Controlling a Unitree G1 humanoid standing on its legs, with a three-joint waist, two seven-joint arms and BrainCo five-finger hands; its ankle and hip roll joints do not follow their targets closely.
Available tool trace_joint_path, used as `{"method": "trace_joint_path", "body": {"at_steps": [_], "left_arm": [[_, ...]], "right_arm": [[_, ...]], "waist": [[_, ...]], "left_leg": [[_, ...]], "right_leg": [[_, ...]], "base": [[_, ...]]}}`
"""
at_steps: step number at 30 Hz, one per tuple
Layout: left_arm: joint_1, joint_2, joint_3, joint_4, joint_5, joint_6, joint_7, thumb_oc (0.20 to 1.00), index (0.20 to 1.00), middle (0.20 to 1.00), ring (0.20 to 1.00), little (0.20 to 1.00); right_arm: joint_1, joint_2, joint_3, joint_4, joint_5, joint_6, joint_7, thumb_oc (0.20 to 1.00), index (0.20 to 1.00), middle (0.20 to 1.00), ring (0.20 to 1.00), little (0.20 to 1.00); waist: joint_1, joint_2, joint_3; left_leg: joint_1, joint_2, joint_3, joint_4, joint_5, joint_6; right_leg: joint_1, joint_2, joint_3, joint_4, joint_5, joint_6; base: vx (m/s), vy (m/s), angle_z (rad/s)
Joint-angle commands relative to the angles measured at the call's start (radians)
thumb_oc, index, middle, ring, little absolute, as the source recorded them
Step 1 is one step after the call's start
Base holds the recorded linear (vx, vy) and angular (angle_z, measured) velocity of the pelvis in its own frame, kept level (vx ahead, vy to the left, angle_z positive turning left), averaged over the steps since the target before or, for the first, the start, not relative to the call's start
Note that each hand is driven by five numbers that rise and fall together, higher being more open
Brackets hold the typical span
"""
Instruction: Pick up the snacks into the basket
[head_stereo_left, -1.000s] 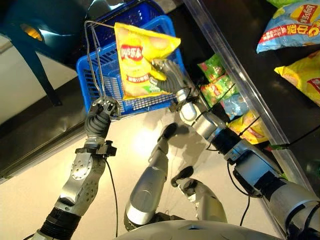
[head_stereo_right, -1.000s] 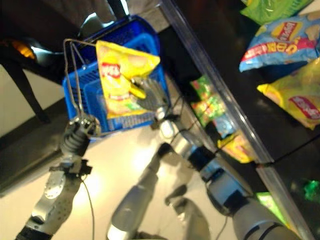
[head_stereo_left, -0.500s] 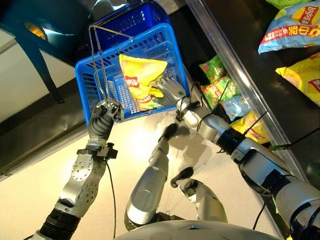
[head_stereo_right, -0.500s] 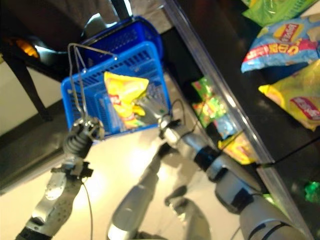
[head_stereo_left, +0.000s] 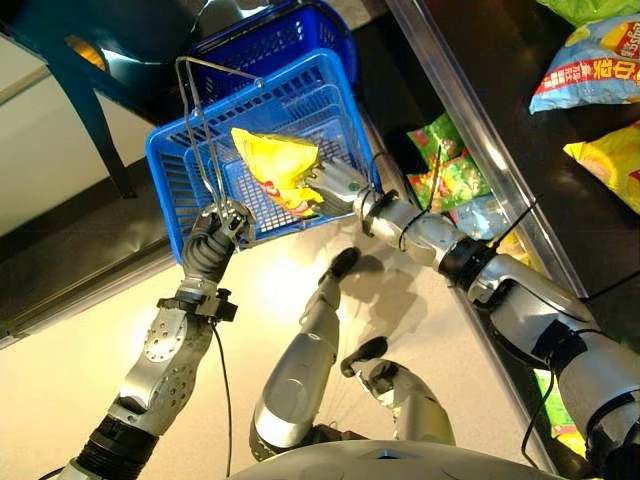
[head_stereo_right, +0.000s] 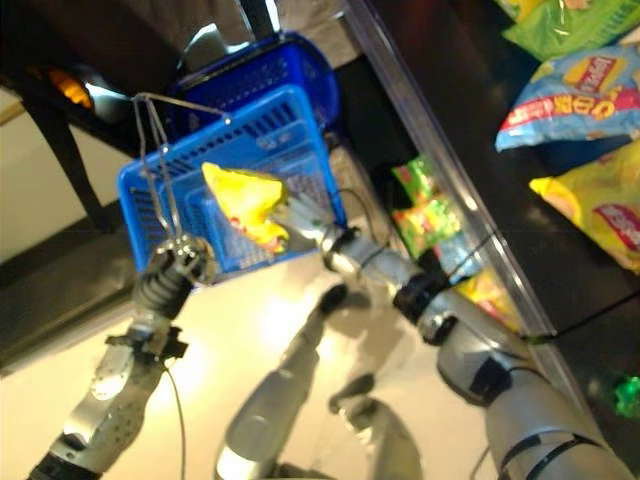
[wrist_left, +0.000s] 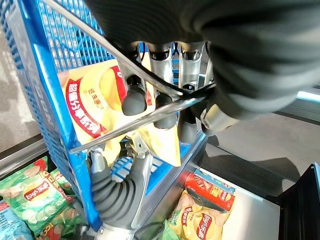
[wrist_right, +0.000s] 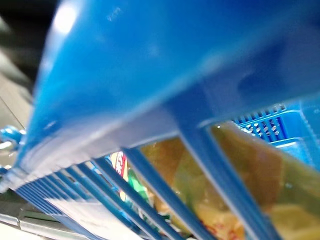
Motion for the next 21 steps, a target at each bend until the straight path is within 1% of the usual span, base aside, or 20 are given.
{"method": "trace_joint_path", "body": {"at_steps": [1, 2, 3, 4, 5, 12, 16, 17, 18, 19, 20, 21], "left_arm": [[-0.102, -0.022, 0.047, -0.162, 0.020, -0.146, -0.057, 0.200, 0.200, 0.200, 0.200, 0.200], [-0.099, -0.029, 0.047, -0.160, 0.020, -0.142, -0.056, 0.200, 0.200, 0.200, 0.200, 0.200], [-0.099, -0.028, 0.048, -0.161, 0.021, -0.142, -0.056, 0.200, 0.200, 0.200, 0.200, 0.200], [-0.096, -0.031, 0.048, -0.157, 0.022, -0.140, -0.055, 0.200, 0.200, 0.200, 0.200, 0.200], [-0.093, -0.038, 0.057, -0.154, 0.027, -0.136, -0.053, 0.200, 0.200, 0.200, 0.200, 0.200], [-0.083, -0.061, 0.077, -0.148, 0.035, -0.133, -0.038, 0.200, 0.200, 0.200, 0.200, 0.200], [-0.082, -0.067, 0.078, -0.142, 0.040, -0.132, -0.032, 0.200, 0.200, 0.200, 0.200, 0.200], [-0.081, -0.068, 0.079, -0.140, 0.042, -0.132, -0.030, 0.200, 0.200, 0.200, 0.200, 0.200], [-0.078, -0.072, 0.082, -0.137, 0.046, -0.132, -0.024, 0.200, 0.200, 0.200, 0.200, 0.200], [-0.078, -0.073, 0.082, -0.136, 0.046, -0.132, -0.024, 0.200, 0.200, 0.200, 0.200, 0.200], [-0.076, -0.074, 0.085, -0.136, 0.049, -0.132, -0.020, 0.200, 0.200, 0.200, 0.200, 0.200], [-0.072, -0.079, 0.089, -0.131, 0.052, -0.132, -0.010, 0.200, 0.200, 0.200, 0.200, 0.200]], "right_arm": [[-0.054, 0.041, 0.072, 0.082, -0.073, 0.009, 0.021, 0.200, 0.200, 0.200, 0.200, 0.200], [-0.054, 0.056, 0.063, 0.094, -0.067, 0.014, 0.020, 0.216, 0.216, 0.216, 0.216, 0.216], [-0.054, 0.058, 0.063, 0.096, -0.068, 0.014, 0.020, 0.354, 0.354, 0.354, 0.354, 0.354], [-0.057, 0.073, 0.059, 0.111, -0.067, 0.020, 0.024, 0.944, 0.944, 0.944, 0.944, 0.944], [-0.063, 0.099, 0.055, 0.137, -0.076, 0.033, 0.025, 1.000, 1.000, 1.000, 1.000, 1.000], [-0.050, 0.163, 0.005, 0.178, -0.055, 0.060, 0.005, 1.000, 1.000, 1.000, 1.000, 1.000], [-0.044, 0.170, -0.014, 0.169, -0.034, 0.063, 0.001, 1.000, 1.000, 1.000, 1.000, 1.000], [-0.041, 0.171, -0.024, 0.170, -0.022, 0.065, -0.002, 1.000, 1.000, 1.000, 1.000, 1.000], [-0.039, 0.169, -0.042, 0.157, 0.003, 0.067, -0.008, 1.000, 1.000, 1.000, 1.000, 1.000], [-0.039, 0.168, -0.041, 0.156, 0.003, 0.066, -0.008, 1.000, 1.000, 1.000, 1.000, 1.000], [-0.033, 0.168, -0.056, 0.150, 0.021, 0.067, -0.013, 1.000, 1.000, 1.000, 1.000, 1.000], [-0.028, 0.164, -0.081, 0.135, 0.052, 0.072, -0.024, 1.000, 1.000, 1.000, 1.000, 1.000]], "waist": [[0.007, 0.011, -0.030], [0.003, 0.006, -0.033], [0.003, 0.005, -0.033], [0.003, 0.006, -0.032], [0.003, 0.004, -0.031], [-0.004, 0.000, -0.032], [-0.008, -0.003, -0.031], [-0.007, 0.003, -0.027], [-0.011, 0.002, -0.025], [-0.014, -0.004, -0.029], [-0.013, 0.001, -0.025], [-0.019, 0.001, -0.023]], "left_leg": [[0.100, -0.016, 0.070, 0.014, -0.135, 0.088], [0.113, -0.014, 0.069, 0.010, -0.160, 0.086], [0.113, -0.014, 0.069, 0.010, -0.160, 0.086], [0.114, -0.014, 0.070, 0.009, -0.161, 0.086], [0.115, -0.013, 0.071, 0.007, -0.160, 0.086], [0.121, -0.008, 0.075, 0.000, -0.160, 0.086], [0.121, -0.007, 0.079, 0.001, -0.159, 0.086], [0.109, -0.007, 0.081, 0.005, -0.134, 0.088], [0.110, -0.005, 0.083, 0.006, -0.134, 0.088], [0.122, -0.003, 0.081, 0.001, -0.157, 0.087], [0.110, -0.004, 0.085, 0.007, -0.134, 0.089], [0.112, -0.003, 0.087, 0.008, -0.135, 0.089]], "right_leg": [[-0.061, -0.025, 0.026, -0.144, 0.338, 0.098], [-0.054, -0.023, 0.040, -0.140, 0.316, 0.108], [-0.054, -0.023, 0.040, -0.139, 0.316, 0.108], [-0.055, -0.022, 0.040, -0.139, 0.315, 0.108], [-0.052, -0.021, 0.040, -0.141, 0.316, 0.107], [-0.052, -0.021, 0.044, -0.138, 0.316, 0.104], [-0.053, -0.020, 0.049, -0.137, 0.316, 0.103], [-0.060, -0.022, 0.037, -0.141, 0.339, 0.092], [-0.062, -0.022, 0.039, -0.140, 0.341, 0.092], [-0.056, -0.020, 0.052, -0.137, 0.321, 0.102], [-0.063, -0.022, 0.040, -0.140, 0.341, 0.091], [-0.063, -0.021, 0.042, -0.138, 0.342, 0.089]], "base": [[0.00, 0.000, 0.00], [0.00, 0.000, 0.00], [0.09, -0.049, -0.03], [0.00, 0.000, 0.00], [0.00, 0.000, 0.00], [0.00, 0.000, 0.00], [-0.02, 0.014, 0.00], [-0.09, 0.055, -0.02], [-0.01, 0.010, -0.03], [-0.01, 0.005, -0.04], [0.00, 0.005, -0.04], [0.00, 0.006, -0.05]]}}
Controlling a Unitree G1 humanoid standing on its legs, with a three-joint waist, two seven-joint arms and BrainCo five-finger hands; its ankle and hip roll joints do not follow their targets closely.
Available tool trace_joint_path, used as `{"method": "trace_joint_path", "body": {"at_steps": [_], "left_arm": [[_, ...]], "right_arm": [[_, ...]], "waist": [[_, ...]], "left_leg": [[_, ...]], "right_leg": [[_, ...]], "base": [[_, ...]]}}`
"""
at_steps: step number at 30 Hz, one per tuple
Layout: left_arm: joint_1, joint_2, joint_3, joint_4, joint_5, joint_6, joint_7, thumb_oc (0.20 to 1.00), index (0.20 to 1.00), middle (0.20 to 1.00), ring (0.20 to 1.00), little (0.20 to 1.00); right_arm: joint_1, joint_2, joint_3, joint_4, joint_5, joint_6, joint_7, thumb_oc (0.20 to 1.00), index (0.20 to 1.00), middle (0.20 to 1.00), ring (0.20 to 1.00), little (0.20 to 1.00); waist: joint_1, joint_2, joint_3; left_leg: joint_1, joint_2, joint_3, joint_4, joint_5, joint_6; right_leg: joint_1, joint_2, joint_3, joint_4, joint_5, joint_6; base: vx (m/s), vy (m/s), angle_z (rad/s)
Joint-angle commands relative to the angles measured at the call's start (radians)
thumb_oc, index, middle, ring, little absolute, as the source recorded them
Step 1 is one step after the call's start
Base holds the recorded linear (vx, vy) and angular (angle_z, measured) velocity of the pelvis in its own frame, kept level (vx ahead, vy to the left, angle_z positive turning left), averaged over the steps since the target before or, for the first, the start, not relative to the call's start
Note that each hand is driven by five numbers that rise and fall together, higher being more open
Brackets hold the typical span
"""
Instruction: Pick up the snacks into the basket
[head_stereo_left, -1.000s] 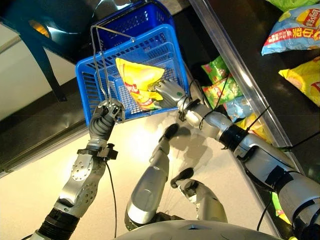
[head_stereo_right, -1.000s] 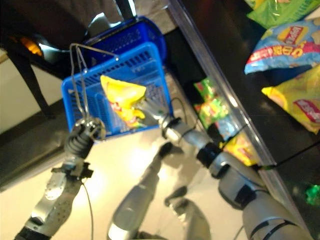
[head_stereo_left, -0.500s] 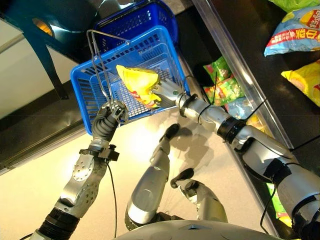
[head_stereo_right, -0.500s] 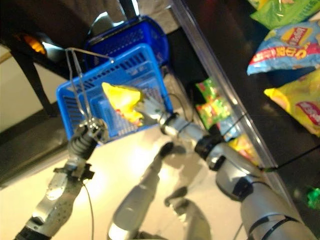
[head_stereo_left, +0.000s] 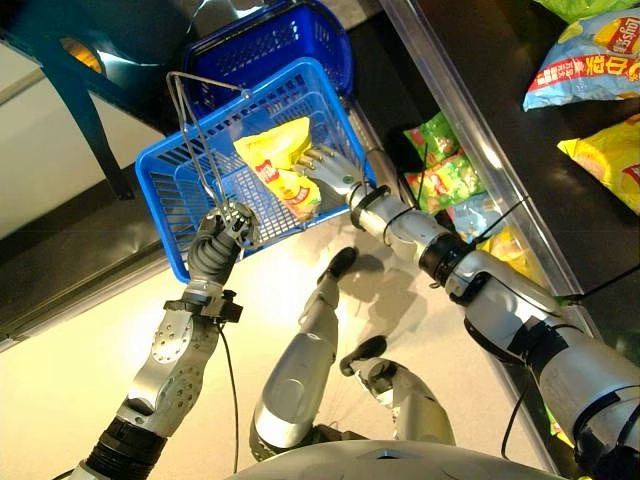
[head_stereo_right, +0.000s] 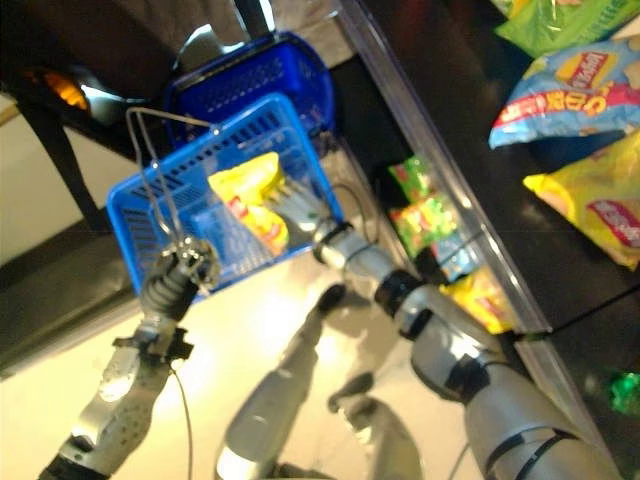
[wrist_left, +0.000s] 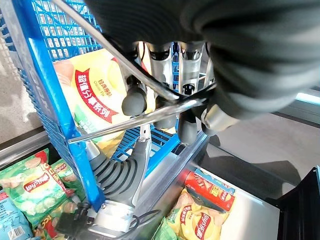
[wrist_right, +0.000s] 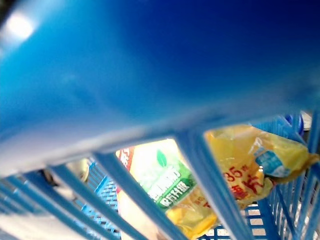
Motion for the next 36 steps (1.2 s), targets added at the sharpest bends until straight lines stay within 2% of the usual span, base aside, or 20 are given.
{"method": "trace_joint_path", "body": {"at_steps": [1, 2, 5, 10, 11, 16, 18, 22, 24, 25, 28, 29, 30, 31, 32, 35, 36], "left_arm": [[-0.073, -0.028, 0.091, -0.135, 0.051, -0.142, -0.018, 0.200, 0.200, 0.200, 0.200, 0.200], [-0.071, -0.030, 0.095, -0.134, 0.052, -0.142, -0.013, 0.200, 0.200, 0.200, 0.200, 0.200], [-0.066, -0.038, 0.103, -0.131, 0.057, -0.144, -0.001, 0.200, 0.200, 0.200, 0.200, 0.200], [-0.057, -0.055, 0.128, -0.109, 0.082, -0.142, 0.040, 0.200, 0.200, 0.200, 0.200, 0.200], [-0.054, -0.063, 0.133, -0.101, 0.087, -0.144, 0.050, 0.200, 0.200, 0.200, 0.200, 0.200], [-0.049, -0.072, 0.134, -0.079, 0.107, -0.148, 0.069, 0.200, 0.200, 0.200, 0.200, 0.200], [-0.044, -0.075, 0.124, -0.059, 0.120, -0.150, 0.081, 0.200, 0.200, 0.200, 0.200, 0.200], [-0.037, -0.078, 0.120, -0.034, 0.131, -0.146, 0.092, 0.200, 0.200, 0.200, 0.200, 0.200], [-0.021, -0.083, 0.124, 0.001, 0.145, -0.141, 0.107, 0.200, 0.200, 0.200, 0.200, 0.200], [-0.020, -0.083, 0.123, 0.001, 0.145, -0.142, 0.107, 0.200, 0.200, 0.200, 0.200, 0.200], [-0.003, -0.081, 0.130, 0.067, 0.187, -0.126, 0.132, 0.200, 0.200, 0.200, 0.200, 0.200], [0.008, -0.074, 0.140, 0.100, 0.214, -0.117, 0.136, 0.200, 0.200, 0.200, 0.200, 0.200], [0.008, -0.074, 0.140, 0.100, 0.214, -0.117, 0.136, 0.200, 0.200, 0.200, 0.200, 0.200], [0.016, -0.077, 0.145, 0.157, 0.227, -0.108, 0.143, 0.200, 0.200, 0.200, 0.200, 0.200], [0.016, -0.077, 0.145, 0.158, 0.226, -0.108, 0.143, 0.200, 0.200, 0.200, 0.200, 0.200], [0.006, -0.095, 0.154, 0.311, 0.250, -0.090, 0.139, 0.200, 0.200, 0.200, 0.200, 0.200], [0.005, -0.095, 0.153, 0.312, 0.250, -0.091, 0.139, 0.200, 0.200, 0.200, 0.200, 0.200]], "right_arm": [[-0.001, 0.035, 0.002, -0.025, 0.063, -0.004, -0.029, 1.000, 1.000, 1.000, 1.000, 1.000], [0.001, 0.029, -0.014, -0.039, 0.081, -0.001, -0.035, 1.000, 1.000, 1.000, 1.000, 1.000], [0.011, 0.016, -0.052, -0.075, 0.117, 0.006, -0.057, 1.000, 1.000, 1.000, 1.000, 1.000], [0.053, -0.072, -0.170, -0.287, 0.156, 0.020, -0.122, 1.000, 1.000, 1.000, 1.000, 1.000], [0.085, -0.103, -0.223, -0.382, 0.163, 0.017, -0.150, 1.000, 1.000, 1.000, 1.000, 1.000], [0.155, -0.143, -0.289, -0.527, 0.145, 0.013, -0.187, 1.000, 1.000, 1.000, 1.000, 1.000], [0.213, -0.162, -0.349, -0.658, 0.144, -0.005, -0.218, 1.000, 1.000, 1.000, 1.000, 1.000], [0.264, -0.171, -0.391, -0.739, 0.169, -0.024, -0.236, 1.000, 1.000, 1.000, 1.000, 1.000], [0.335, -0.156, -0.436, -0.811, 0.258, -0.063, -0.246, 1.000, 1.000, 1.000, 1.000, 1.000], [0.337, -0.157, -0.437, -0.813, 0.259, -0.063, -0.245, 1.000, 1.000, 1.000, 1.000, 1.000], [0.416, -0.145, -0.440, -0.844, 0.395, -0.113, -0.207, 1.000, 1.000, 1.000, 1.000, 1.000], [0.469, -0.154, -0.440, -0.863, 0.517, -0.160, -0.157, 1.000, 1.000, 1.000, 1.000, 1.000], [0.469, -0.154, -0.441, -0.863, 0.517, -0.160, -0.157, 1.000, 1.000, 1.000, 1.000, 1.000], [0.529, -0.162, -0.438, -0.850, 0.660, -0.202, -0.102, 1.000, 1.000, 1.000, 1.000, 1.000], [0.529, -0.162, -0.438, -0.850, 0.662, -0.202, -0.101, 1.000, 1.000, 1.000, 1.000, 1.000], [0.612, -0.211, -0.404, -0.816, 0.805, -0.230, 0.017, 1.000, 1.000, 1.000, 1.000, 1.000], [0.613, -0.213, -0.405, -0.817, 0.807, -0.230, 0.018, 1.000, 1.000, 1.000, 1.000, 1.000]], "waist": [[-0.018, -0.005, -0.026], [-0.017, 0.000, -0.021], [-0.025, -0.001, -0.021], [-0.053, -0.004, -0.019], [-0.061, -0.006, -0.017], [-0.073, -0.006, -0.016], [-0.084, -0.004, -0.017], [-0.094, -0.005, -0.019], [-0.105, -0.010, -0.020], [-0.104, -0.010, -0.020], [-0.116, -0.018, -0.021], [-0.124, -0.027, -0.025], [-0.124, -0.027, -0.025], [-0.134, -0.037, -0.031], [-0.133, -0.037, -0.031], [-0.151, -0.054, -0.046], [-0.150, -0.053, -0.046]], "left_leg": [[0.124, -0.014, 0.075, -0.002, -0.162, 0.092], [0.113, -0.015, 0.080, 0.003, -0.139, 0.094], [0.113, -0.013, 0.085, 0.004, -0.139, 0.095], [0.112, -0.007, 0.098, 0.007, -0.141, 0.096], [0.111, -0.008, 0.100, 0.009, -0.142, 0.098], [0.110, -0.008, 0.103, 0.014, -0.146, 0.100], [0.108, -0.009, 0.105, 0.018, -0.147, 0.102], [0.105, -0.008, 0.111, 0.023, -0.148, 0.104], [0.107, -0.008, 0.114, 0.022, -0.146, 0.106], [0.107, -0.008, 0.115, 0.022, -0.146, 0.106], [0.112, -0.005, 0.124, 0.019, -0.143, 0.108], [0.116, -0.002, 0.131, 0.018, -0.142, 0.107], [0.116, -0.002, 0.131, 0.018, -0.142, 0.107], [0.122, 0.001, 0.139, 0.015, -0.140, 0.108], [0.122, 0.001, 0.139, 0.014, -0.140, 0.108], [0.145, 0.009, 0.157, 0.000, -0.135, 0.105], [0.147, 0.010, 0.158, -0.001, -0.135, 0.105]], "right_leg": [[-0.058, -0.029, 0.054, -0.133, 0.318, 0.107], [-0.064, -0.031, 0.043, -0.136, 0.338, 0.096], [-0.066, -0.030, 0.047, -0.137, 0.341, 0.096], [-0.072, -0.031, 0.055, -0.132, 0.342, 0.096], [-0.073, -0.032, 0.057, -0.131, 0.343, 0.096], [-0.080, -0.033, 0.063, -0.125, 0.341, 0.097], [-0.082, -0.036, 0.063, -0.121, 0.340, 0.097], [-0.088, -0.038, 0.069, -0.115, 0.338, 0.097], [-0.089, -0.039, 0.076, -0.116, 0.343, 0.098], [-0.089, -0.039, 0.076, -0.116, 0.343, 0.098], [-0.088, -0.037, 0.083, -0.116, 0.349, 0.097], [-0.087, -0.036, 0.088, -0.119, 0.353, 0.097], [-0.087, -0.036, 0.088, -0.119, 0.353, 0.097], [-0.086, -0.033, 0.097, -0.122, 0.358, 0.096], [-0.086, -0.033, 0.097, -0.122, 0.358, 0.096], [-0.067, -0.027, 0.111, -0.148, 0.368, 0.094], [-0.066, -0.026, 0.112, -0.149, 0.369, 0.094]], "base": [[0.00, 0.008, -0.05], [0.00, 0.009, -0.05], [-0.03, 0.024, -0.07], [0.00, 0.009, -0.02], [0.00, -0.002, -0.04], [0.00, 0.002, -0.02], [-0.01, 0.013, -0.11], [-0.01, 0.016, -0.07], [0.00, 0.000, 0.00], [-0.02, 0.027, -0.05], [0.00, 0.000, 0.00], [-0.01, 0.020, -0.03], [-0.02, 0.025, -0.08], [-0.01, 0.016, -0.09], [-0.02, 0.023, -0.14], [-0.01, 0.022, -0.11], [-0.01, 0.022, -0.09]]}}
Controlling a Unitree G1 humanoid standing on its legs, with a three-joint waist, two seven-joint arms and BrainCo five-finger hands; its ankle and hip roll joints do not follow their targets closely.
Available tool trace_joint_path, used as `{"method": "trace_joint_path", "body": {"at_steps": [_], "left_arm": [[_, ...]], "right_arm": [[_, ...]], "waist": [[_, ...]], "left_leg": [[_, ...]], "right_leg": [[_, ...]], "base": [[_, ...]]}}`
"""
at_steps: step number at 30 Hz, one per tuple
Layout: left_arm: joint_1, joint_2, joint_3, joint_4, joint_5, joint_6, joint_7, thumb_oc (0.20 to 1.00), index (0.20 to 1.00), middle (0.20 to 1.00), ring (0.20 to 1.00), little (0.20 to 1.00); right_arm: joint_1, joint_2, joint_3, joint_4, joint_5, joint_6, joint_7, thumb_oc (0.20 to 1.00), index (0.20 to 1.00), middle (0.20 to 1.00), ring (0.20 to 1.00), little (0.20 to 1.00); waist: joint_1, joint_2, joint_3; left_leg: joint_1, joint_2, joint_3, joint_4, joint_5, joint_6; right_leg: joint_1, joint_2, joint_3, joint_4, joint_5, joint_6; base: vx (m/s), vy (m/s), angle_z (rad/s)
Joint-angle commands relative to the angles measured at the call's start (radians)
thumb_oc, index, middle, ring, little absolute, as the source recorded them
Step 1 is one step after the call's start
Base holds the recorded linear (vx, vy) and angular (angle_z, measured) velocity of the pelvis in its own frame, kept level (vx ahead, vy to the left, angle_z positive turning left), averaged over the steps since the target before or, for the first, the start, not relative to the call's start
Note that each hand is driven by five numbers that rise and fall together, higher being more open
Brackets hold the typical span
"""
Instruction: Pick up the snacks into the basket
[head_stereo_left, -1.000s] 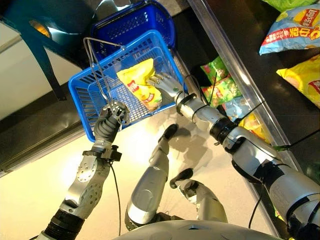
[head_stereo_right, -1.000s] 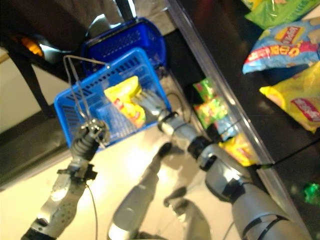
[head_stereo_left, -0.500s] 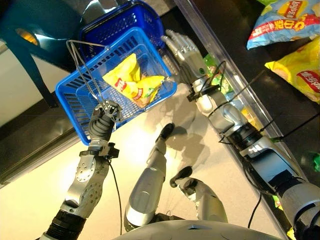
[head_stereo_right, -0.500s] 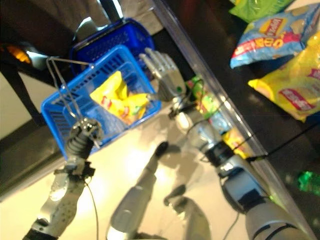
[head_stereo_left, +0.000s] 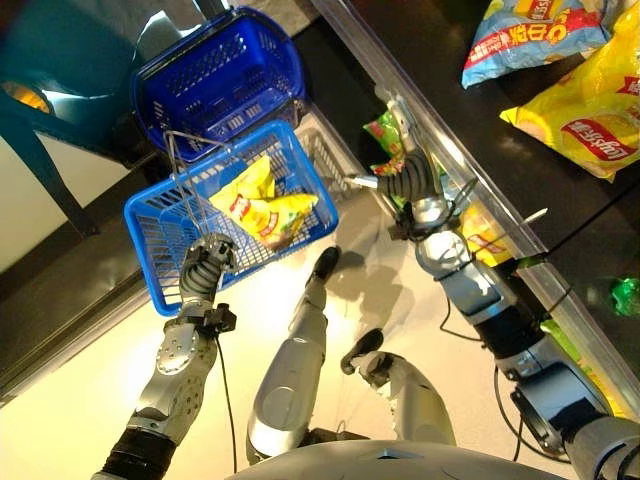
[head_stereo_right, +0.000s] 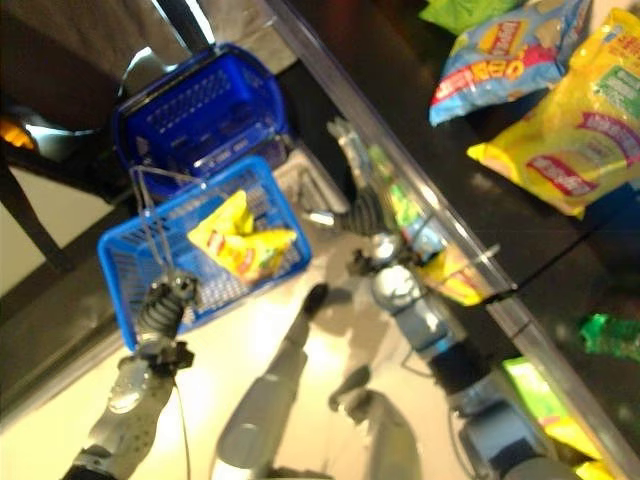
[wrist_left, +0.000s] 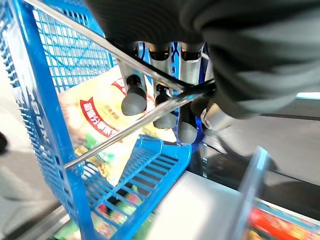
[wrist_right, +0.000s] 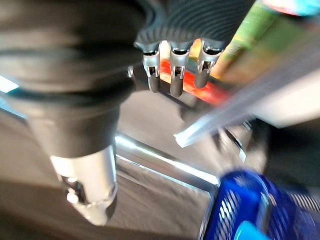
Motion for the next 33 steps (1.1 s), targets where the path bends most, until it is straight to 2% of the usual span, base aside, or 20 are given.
{"method": "trace_joint_path", "body": {"at_steps": [1, 3, 6, 11, 16, 21, 23, 25, 28, 30, 32, 33], "left_arm": [[-0.035, -0.012, 0.108, 0.019, 0.111, -0.092, -0.007, 0.200, 0.200, 0.200, 0.200, 0.200], [-0.036, -0.021, 0.115, 0.056, 0.107, -0.090, -0.008, 0.200, 0.200, 0.200, 0.200, 0.200], [-0.041, -0.058, 0.148, 0.242, 0.136, -0.072, -0.038, 0.200, 0.200, 0.200, 0.200, 0.200], [-0.043, -0.087, 0.161, 0.387, 0.160, -0.062, -0.064, 0.200, 0.200, 0.200, 0.200, 0.200], [-0.032, -0.131, 0.188, 0.543, 0.173, -0.042, -0.085, 0.200, 0.200, 0.200, 0.200, 0.200], [-0.030, -0.183, 0.222, 0.703, 0.145, -0.015, -0.106, 0.200, 0.200, 0.200, 0.200, 0.200], [-0.030, -0.183, 0.222, 0.704, 0.145, -0.015, -0.106, 0.200, 0.200, 0.200, 0.200, 0.200], [-0.032, -0.209, 0.233, 0.783, 0.142, 0.002, -0.112, 0.200, 0.200, 0.200, 0.200, 0.200], [-0.030, -0.218, 0.239, 0.818, 0.145, 0.012, -0.123, 0.200, 0.200, 0.200, 0.200, 0.200], [-0.022, -0.236, 0.264, 0.862, 0.119, 0.023, -0.135, 0.200, 0.200, 0.200, 0.200, 0.200], [-0.016, -0.239, 0.268, 0.871, 0.116, 0.026, -0.144, 0.200, 0.200, 0.200, 0.200, 0.200], [-0.014, -0.254, 0.290, 0.927, 0.108, 0.036, -0.148, 0.200, 0.200, 0.200, 0.200, 0.200]], "right_arm": [[0.048, -0.025, 0.044, 0.005, 0.198, -0.097, 0.123, 1.000, 1.000, 1.000, 1.000, 1.000], [0.076, -0.027, 0.045, 0.020, 0.235, -0.099, 0.147, 1.000, 1.000, 1.000, 1.000, 1.000], [0.207, -0.063, 0.056, 0.082, 0.303, -0.078, 0.284, 1.000, 1.000, 1.000, 1.000, 1.000], [0.277, -0.084, 0.062, 0.134, 0.311, -0.058, 0.361, 1.000, 1.000, 1.000, 1.000, 1.000], [0.355, -0.089, 0.036, 0.169, 0.264, -0.046, 0.397, 1.000, 1.000, 1.000, 1.000, 1.000], [0.422, -0.034, 0.010, 0.306, 0.254, -0.008, 0.412, 1.000, 1.000, 1.000, 1.000, 1.000], [0.422, -0.034, 0.010, 0.306, 0.253, -0.008, 0.412, 1.000, 1.000, 1.000, 1.000, 1.000], [0.452, -0.013, 0.006, 0.406, 0.237, 0.010, 0.424, 1.000, 1.000, 1.000, 1.000, 1.000], [0.459, -0.013, 0.012, 0.454, 0.228, 0.017, 0.437, 1.000, 1.000, 1.000, 1.000, 1.000], [0.471, -0.018, 0.021, 0.516, 0.219, 0.028, 0.465, 1.000, 1.000, 1.000, 1.000, 1.000], [0.473, -0.022, 0.025, 0.532, 0.205, 0.030, 0.468, 1.000, 1.000, 1.000, 1.000, 1.000], [0.473, -0.026, 0.034, 0.583, 0.177, 0.040, 0.471, 1.000, 1.000, 1.000, 1.000, 1.000]], "waist": [[-0.027, -0.048, -0.046], [-0.032, -0.049, -0.051], [-0.068, -0.053, -0.098], [-0.103, -0.048, -0.155], [-0.147, -0.033, -0.234], [-0.185, -0.017, -0.314], [-0.184, -0.017, -0.314], [-0.202, -0.007, -0.343], [-0.209, -0.002, -0.346], [-0.218, 0.005, -0.347], [-0.220, 0.008, -0.347], [-0.226, 0.011, -0.347]], "left_leg": [[0.148, -0.018, 0.092, -0.017, -0.134, 0.095], [0.161, -0.015, 0.100, -0.025, -0.132, 0.096], [0.243, 0.004, 0.147, -0.070, -0.129, 0.098], [0.310, 0.021, 0.187, -0.106, -0.127, 0.095], [0.385, 0.035, 0.240, -0.142, -0.128, 0.085], [0.449, 0.061, 0.283, -0.176, -0.120, 0.068], [0.450, 0.061, 0.284, -0.176, -0.120, 0.068], [0.467, 0.086, 0.302, -0.186, -0.102, 0.049], [0.460, 0.103, 0.309, -0.186, -0.084, 0.033], [0.439, 0.134, 0.325, -0.186, -0.057, 0.009], [0.433, 0.145, 0.331, -0.186, -0.051, 0.002], [0.433, 0.166, 0.352, -0.186, -0.042, -0.009]], "right_leg": [[-0.033, -0.025, 0.057, -0.176, 0.358, 0.101], [-0.025, -0.022, 0.063, -0.185, 0.360, 0.100], [0.029, -0.007, 0.099, -0.235, 0.371, 0.100], [0.080, 0.007, 0.137, -0.293, 0.383, 0.101], [0.141, 0.026, 0.183, -0.358, 0.393, 0.103], [0.199, 0.054, 0.226, -0.403, 0.391, 0.097], [0.199, 0.054, 0.227, -0.404, 0.392, 0.097], [0.231, 0.079, 0.243, -0.434, 0.389, 0.085], [0.239, 0.095, 0.245, -0.453, 0.391, 0.077], [0.240, 0.115, 0.251, -0.486, 0.401, 0.071], [0.238, 0.121, 0.255, -0.498, 0.405, 0.068], [0.242, 0.134, 0.265, -0.517, 0.410, 0.065]], "base": [[0.00, 0.031, -0.18], [0.00, 0.040, -0.27], [0.02, 0.043, -0.34], [0.01, 0.027, -0.46], [0.02, -0.002, -0.38], [0.00, -0.057, -0.30], [-0.02, -0.050, -0.26], [-0.09, -0.160, -0.18], [-0.14, -0.156, -0.15], [-0.17, -0.169, -0.20], [-0.11, -0.118, -0.29], [-0.11, -0.099, -0.30]]}}
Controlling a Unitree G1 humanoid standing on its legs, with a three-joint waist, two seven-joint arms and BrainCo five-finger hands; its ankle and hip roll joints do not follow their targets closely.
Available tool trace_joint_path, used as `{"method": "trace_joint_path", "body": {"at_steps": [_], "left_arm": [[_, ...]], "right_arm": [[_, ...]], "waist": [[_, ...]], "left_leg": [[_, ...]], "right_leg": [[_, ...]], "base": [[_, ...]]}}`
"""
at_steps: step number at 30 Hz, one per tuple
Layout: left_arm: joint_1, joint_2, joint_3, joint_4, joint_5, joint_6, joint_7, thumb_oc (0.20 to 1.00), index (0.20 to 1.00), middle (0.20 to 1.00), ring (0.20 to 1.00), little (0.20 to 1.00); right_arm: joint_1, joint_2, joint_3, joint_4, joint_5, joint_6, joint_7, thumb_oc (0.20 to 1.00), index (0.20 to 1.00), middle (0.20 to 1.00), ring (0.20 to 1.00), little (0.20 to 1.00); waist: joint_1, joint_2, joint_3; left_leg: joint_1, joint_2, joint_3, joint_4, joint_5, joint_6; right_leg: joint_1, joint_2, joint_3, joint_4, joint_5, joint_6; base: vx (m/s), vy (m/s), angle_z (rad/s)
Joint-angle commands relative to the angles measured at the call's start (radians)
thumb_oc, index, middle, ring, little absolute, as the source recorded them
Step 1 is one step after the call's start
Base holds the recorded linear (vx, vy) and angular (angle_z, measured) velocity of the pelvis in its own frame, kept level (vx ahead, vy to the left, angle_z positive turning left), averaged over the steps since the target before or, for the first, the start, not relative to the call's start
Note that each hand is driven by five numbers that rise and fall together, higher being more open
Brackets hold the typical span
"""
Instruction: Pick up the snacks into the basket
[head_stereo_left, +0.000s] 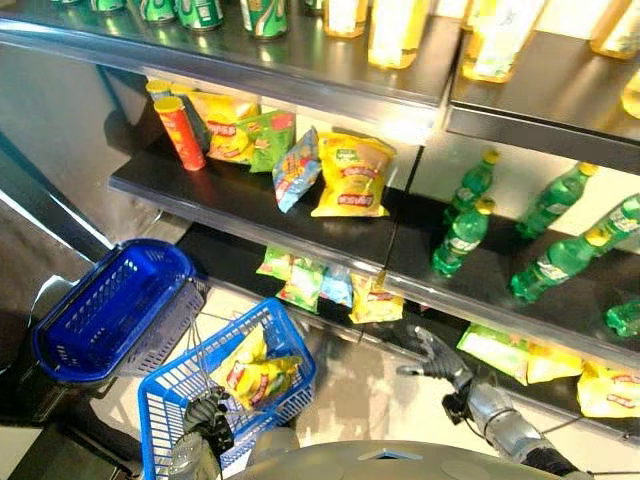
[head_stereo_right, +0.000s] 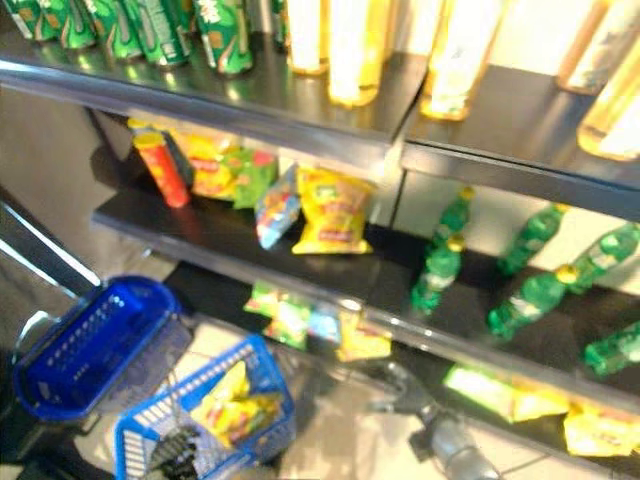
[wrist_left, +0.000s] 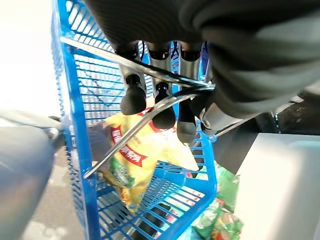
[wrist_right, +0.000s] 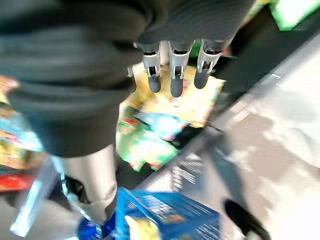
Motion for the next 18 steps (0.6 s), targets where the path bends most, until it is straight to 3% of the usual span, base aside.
{"method": "trace_joint_path", "body": {"at_steps": [1, 3, 4, 5, 7, 8, 9, 10, 13, 18], "left_arm": [[-0.076, 0.012, 0.084, 0.058, -0.043, -0.028, -0.019, 0.200, 0.200, 0.200, 0.200, 0.200], [-0.081, 0.005, 0.086, 0.069, -0.046, -0.029, -0.022, 0.200, 0.200, 0.200, 0.200, 0.200], [-0.090, -0.012, 0.091, 0.091, -0.047, -0.023, -0.033, 0.200, 0.200, 0.200, 0.200, 0.200], [-0.090, -0.011, 0.091, 0.092, -0.047, -0.024, -0.034, 0.200, 0.200, 0.200, 0.200, 0.200], [-0.079, -0.034, 0.106, 0.120, -0.069, -0.011, -0.052, 0.200, 0.200, 0.200, 0.200, 0.200], [-0.077, -0.038, 0.115, 0.133, -0.072, -0.008, -0.052, 0.200, 0.200, 0.200, 0.200, 0.200], [-0.077, -0.037, 0.115, 0.133, -0.072, -0.008, -0.052, 0.200, 0.200, 0.200, 0.200, 0.200], [-0.078, -0.040, 0.126, 0.157, -0.071, -0.002, -0.052, 0.200, 0.200, 0.200, 0.200, 0.200], [-0.091, -0.037, 0.127, 0.190, -0.056, 0.006, -0.044, 0.200, 0.200, 0.200, 0.200, 0.200], [-0.096, 0.000, 0.160, 0.216, -0.043, 0.009, -0.029, 0.200, 0.200, 0.200, 0.200, 0.200]], "right_arm": [[-0.064, -0.007, 0.017, 0.016, -0.050, -0.018, 0.010, 1.000, 1.000, 1.000, 1.000, 1.000], [-0.069, -0.009, 0.013, 0.051, -0.053, -0.019, 0.006, 1.000, 1.000, 1.000, 1.000, 1.000], [-0.082, -0.001, -0.005, 0.134, -0.060, -0.011, -0.008, 1.000, 1.000, 1.000, 1.000, 1.000], [-0.083, -0.001, -0.005, 0.134, -0.060, -0.012, -0.008, 1.000, 1.000, 1.000, 1.000, 1.000], [-0.085, 0.029, -0.044, 0.254, -0.078, 0.003, -0.023, 1.000, 1.000, 1.000, 1.000, 1.000], [-0.085, 0.035, -0.061, 0.283, -0.091, 0.008, -0.031, 1.000, 1.000, 1.000, 1.000, 1.000], [-0.085, 0.036, -0.061, 0.283, -0.091, 0.008, -0.031, 1.000, 1.000, 1.000, 1.000, 1.000], [-0.079, 0.042, -0.086, 0.309, -0.098, 0.014, -0.035, 1.000, 1.000, 1.000, 1.000, 1.000], [-0.070, 0.052, -0.134, 0.351, -0.069, 0.016, -0.055, 1.000, 1.000, 1.000, 1.000, 1.000], [-0.077, 0.099, -0.183, 0.415, -0.017, 0.020, -0.088, 1.000, 1.000, 1.000, 1.000, 1.000]], "waist": [[0.007, -0.064, 0.033], [0.010, -0.067, 0.046], [0.002, -0.081, 0.061], [0.002, -0.082, 0.060], [-0.008, -0.074, 0.035], [-0.014, -0.065, 0.019], [-0.014, -0.066, 0.018], [-0.033, -0.047, -0.009], [-0.068, -0.031, -0.023], [-0.079, -0.061, -0.036]], "left_leg": [[0.047, -0.039, 0.046, -0.003, -0.017, 0.026], [0.063, -0.045, 0.050, 0.005, -0.020, 0.029], [0.076, -0.084, 0.069, 0.143, -0.112, 0.055], [0.072, -0.085, 0.070, 0.145, -0.112, 0.055], [0.130, -0.169, 0.101, 0.233, -0.208, 0.081], [0.156, -0.199, 0.103, 0.266, -0.222, 0.082], [0.153, -0.200, 0.103, 0.265, -0.220, 0.083], [0.202, -0.231, 0.109, 0.237, -0.237, 0.089], [0.235, -0.229, 0.158, 0.157, -0.273, 0.114], [0.252, -0.245, 0.146, 0.066, -0.273, 0.141]], "right_leg": [[-0.047, -0.039, 0.042, -0.161, 0.212, 0.108], [-0.049, -0.044, 0.055, -0.160, 0.218, 0.107], [-0.066, -0.063, 0.060, -0.147, 0.235, 0.106], [-0.069, -0.064, 0.060, -0.147, 0.236, 0.106], [-0.088, -0.050, 0.084, -0.142, 0.254, 0.112], [-0.091, -0.038, 0.091, -0.143, 0.259, 0.112], [-0.093, -0.039, 0.091, -0.143, 0.260, 0.112], [-0.106, -0.019, 0.100, -0.142, 0.269, 0.117], [-0.139, -0.015, 0.090, -0.131, 0.288, 0.130], [-0.154, -0.010, 0.082, -0.129, 0.325, 0.125]], "base": [[-0.16, -0.124, -0.49], [-0.15, -0.068, -0.63], [-0.17, -0.077, -0.64], [-0.24, -0.117, -0.62], [-0.13, -0.066, -0.66], [-0.07, -0.032, -0.86], [-0.04, -0.002, -0.93], [-0.02, 0.008, -0.50], [-0.10, 0.042, 0.27], [-0.09, 0.018, 0.42]]}}
